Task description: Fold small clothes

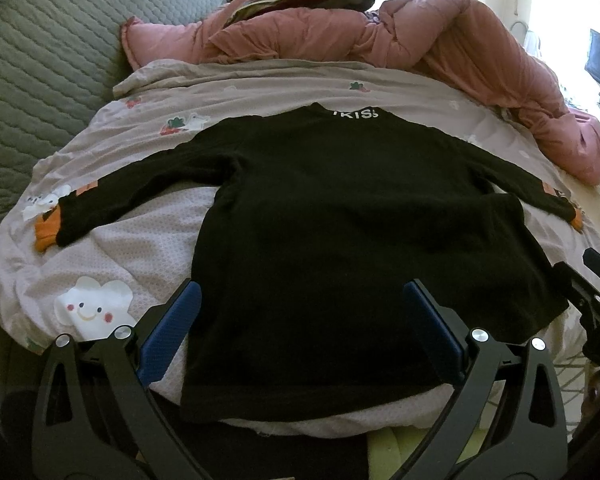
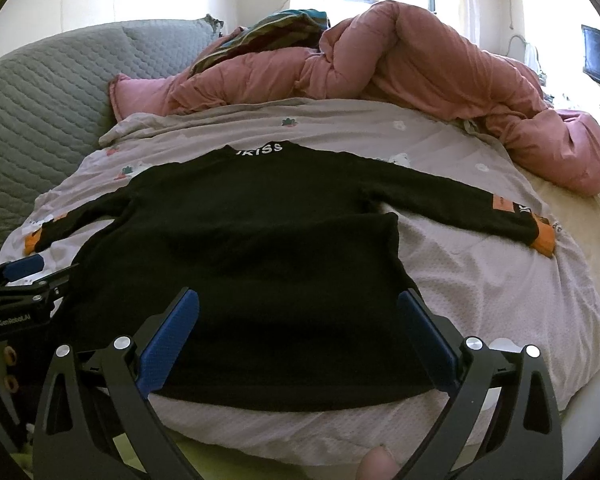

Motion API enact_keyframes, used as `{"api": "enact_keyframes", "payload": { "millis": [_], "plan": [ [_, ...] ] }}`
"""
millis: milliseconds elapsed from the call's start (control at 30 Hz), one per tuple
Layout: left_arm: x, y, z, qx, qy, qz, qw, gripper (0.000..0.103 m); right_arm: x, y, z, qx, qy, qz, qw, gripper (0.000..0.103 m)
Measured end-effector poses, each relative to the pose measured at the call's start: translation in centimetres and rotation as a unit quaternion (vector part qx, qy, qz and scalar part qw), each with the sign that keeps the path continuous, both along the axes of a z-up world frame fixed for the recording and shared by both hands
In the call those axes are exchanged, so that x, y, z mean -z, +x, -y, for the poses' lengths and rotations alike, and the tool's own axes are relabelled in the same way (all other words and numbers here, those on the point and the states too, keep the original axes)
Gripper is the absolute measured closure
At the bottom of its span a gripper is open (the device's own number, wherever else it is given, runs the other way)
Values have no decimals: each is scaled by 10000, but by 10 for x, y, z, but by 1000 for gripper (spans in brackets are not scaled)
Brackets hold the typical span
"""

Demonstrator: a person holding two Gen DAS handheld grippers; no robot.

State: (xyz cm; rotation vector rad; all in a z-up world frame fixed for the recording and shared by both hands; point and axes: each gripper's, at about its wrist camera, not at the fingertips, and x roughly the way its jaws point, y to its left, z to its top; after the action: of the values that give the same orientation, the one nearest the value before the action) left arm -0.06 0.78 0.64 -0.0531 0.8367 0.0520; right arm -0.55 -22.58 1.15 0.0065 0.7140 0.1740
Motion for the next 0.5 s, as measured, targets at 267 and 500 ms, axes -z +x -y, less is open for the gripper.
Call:
{"api": "enact_keyframes", "payload": {
  "millis": [267,500],
  "plan": [
    [0,4,1,-40,36,-35,10000,8,0,4,3,32,40,-18,10000,4],
    [0,13,2,-51,55,-63,10000,8,-1,13,9,86,28,-33,10000,4]
  ]
}}
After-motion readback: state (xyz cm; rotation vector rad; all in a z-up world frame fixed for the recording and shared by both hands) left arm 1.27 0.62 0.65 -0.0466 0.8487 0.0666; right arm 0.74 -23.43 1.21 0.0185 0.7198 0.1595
